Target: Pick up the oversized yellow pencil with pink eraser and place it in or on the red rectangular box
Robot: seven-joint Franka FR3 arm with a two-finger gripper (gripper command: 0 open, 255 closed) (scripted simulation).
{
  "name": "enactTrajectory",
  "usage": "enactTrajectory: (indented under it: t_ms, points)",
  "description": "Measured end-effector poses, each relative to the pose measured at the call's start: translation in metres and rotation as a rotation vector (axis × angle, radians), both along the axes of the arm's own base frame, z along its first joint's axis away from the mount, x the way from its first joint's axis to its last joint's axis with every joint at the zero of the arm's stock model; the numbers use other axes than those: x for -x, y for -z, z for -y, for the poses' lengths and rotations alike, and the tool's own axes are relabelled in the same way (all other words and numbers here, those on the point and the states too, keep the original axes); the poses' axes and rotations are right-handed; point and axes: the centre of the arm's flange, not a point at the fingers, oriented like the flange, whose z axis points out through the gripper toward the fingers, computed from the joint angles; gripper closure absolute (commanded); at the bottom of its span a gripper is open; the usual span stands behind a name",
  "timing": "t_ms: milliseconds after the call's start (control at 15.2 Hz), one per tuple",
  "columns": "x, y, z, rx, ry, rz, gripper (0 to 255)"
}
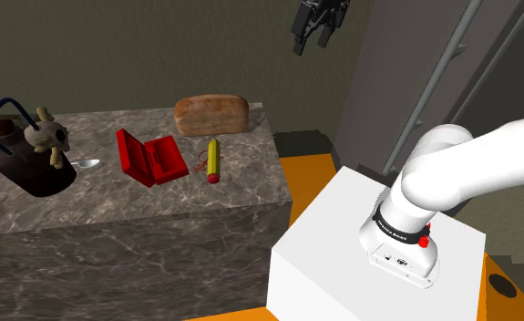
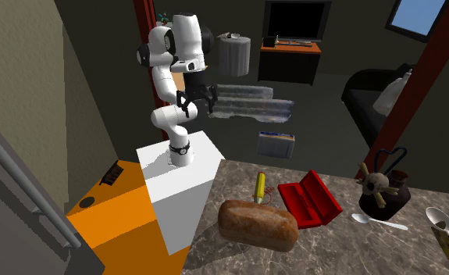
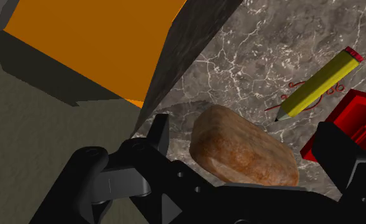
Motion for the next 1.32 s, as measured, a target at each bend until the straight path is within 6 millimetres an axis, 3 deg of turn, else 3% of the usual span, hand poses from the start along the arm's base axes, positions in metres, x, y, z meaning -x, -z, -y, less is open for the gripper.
enactTrajectory:
  t_ms: [330,1320]
  points:
    - [-0.021,0.026,-0.023,-0.007,0.051,-0.016,0]
    - [-0.127,0.173,-0.119,-0.047,0.31,-0.095,0]
